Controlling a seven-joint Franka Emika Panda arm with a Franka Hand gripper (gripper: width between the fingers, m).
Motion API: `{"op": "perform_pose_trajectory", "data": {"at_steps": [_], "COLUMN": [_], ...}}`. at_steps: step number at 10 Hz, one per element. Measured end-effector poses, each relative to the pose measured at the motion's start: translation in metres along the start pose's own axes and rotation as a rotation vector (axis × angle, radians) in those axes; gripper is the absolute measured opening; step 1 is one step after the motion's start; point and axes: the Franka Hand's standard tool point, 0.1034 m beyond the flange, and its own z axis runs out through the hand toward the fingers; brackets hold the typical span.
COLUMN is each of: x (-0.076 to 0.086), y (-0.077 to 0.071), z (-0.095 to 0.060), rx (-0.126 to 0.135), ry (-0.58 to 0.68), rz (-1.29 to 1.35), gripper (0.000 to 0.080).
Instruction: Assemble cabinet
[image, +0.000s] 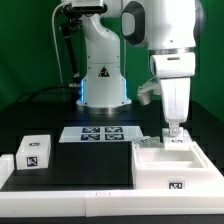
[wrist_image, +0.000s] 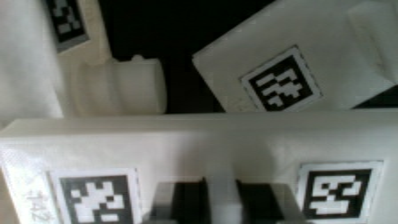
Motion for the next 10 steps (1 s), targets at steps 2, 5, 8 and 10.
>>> {"op": "perform_pose_trajectory", "data": {"at_steps": [2, 5, 8, 10], "x": [0.000, 0.000, 0.000, 0.000], "y": [0.000, 0.006, 0.041, 0.057], "z": [0.000, 0.000, -0.001, -0.001], "rx": [0.000, 0.012, 0.024, 0.026], "ry": [0.000, -0.008, -0.019, -0.021], "rz": [0.000, -0.008, 0.005, 0.017], "gripper": [0.0068, 0.0068, 0.0068, 0.0068]}}
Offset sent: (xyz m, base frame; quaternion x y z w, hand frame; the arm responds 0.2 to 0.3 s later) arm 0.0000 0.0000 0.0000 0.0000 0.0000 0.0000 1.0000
